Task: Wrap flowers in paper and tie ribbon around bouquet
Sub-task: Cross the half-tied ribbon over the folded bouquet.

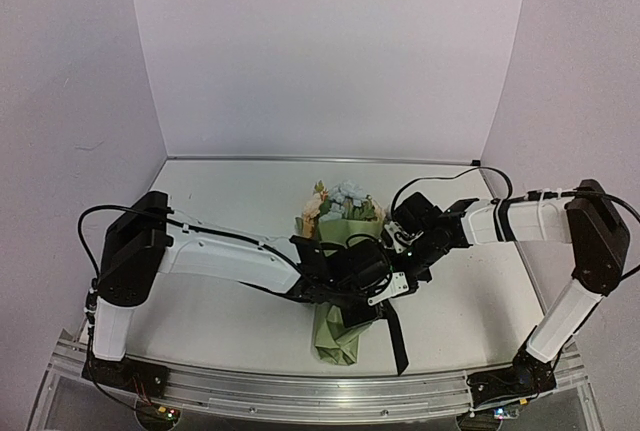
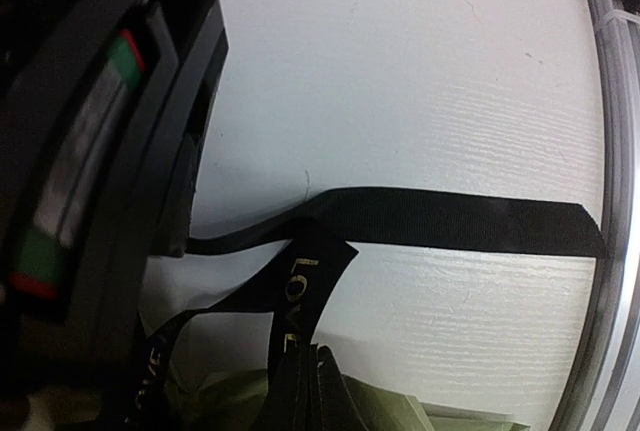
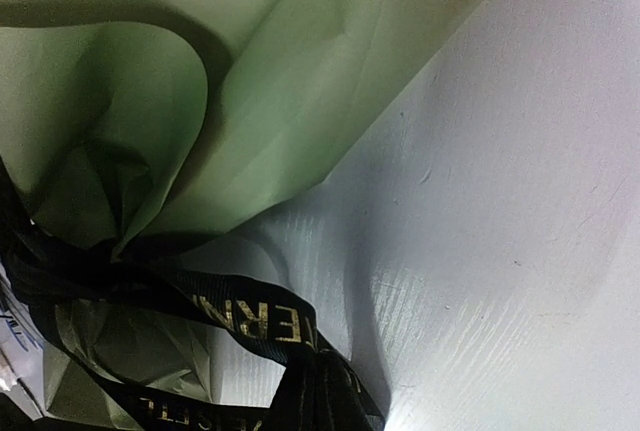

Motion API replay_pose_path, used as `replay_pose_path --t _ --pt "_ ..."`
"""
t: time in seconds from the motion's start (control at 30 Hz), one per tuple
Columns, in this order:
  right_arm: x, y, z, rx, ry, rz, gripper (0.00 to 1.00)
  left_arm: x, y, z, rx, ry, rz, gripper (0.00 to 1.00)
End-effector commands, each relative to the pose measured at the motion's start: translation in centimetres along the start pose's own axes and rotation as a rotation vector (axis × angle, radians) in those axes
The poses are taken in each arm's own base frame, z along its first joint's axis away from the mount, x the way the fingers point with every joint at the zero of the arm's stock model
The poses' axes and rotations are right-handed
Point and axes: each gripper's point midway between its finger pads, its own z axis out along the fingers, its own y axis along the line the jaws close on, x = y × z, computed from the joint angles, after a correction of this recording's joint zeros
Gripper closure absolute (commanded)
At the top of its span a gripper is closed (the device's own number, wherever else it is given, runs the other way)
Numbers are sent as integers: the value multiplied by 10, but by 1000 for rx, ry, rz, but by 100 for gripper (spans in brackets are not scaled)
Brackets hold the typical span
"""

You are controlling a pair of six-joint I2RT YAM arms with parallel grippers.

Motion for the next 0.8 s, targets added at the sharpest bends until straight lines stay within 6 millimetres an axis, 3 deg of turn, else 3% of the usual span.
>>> replay_pose_path --t 0.0,0.17,0.57,0.77 --pt "-13 7 -5 -16 -51 -3 100 -31 20 -42 -56 -159 -67 100" --pt "-13 -5 -11 39 -95 14 100 -35 32 -76 -34 -268 -176 100" --pt "6 -26 -23 107 -97 24 100 4 64 -127 4 -374 -408 100" --pt "13 -31 -26 125 -82 24 100 7 75 -148 -16 -428 -442 100"
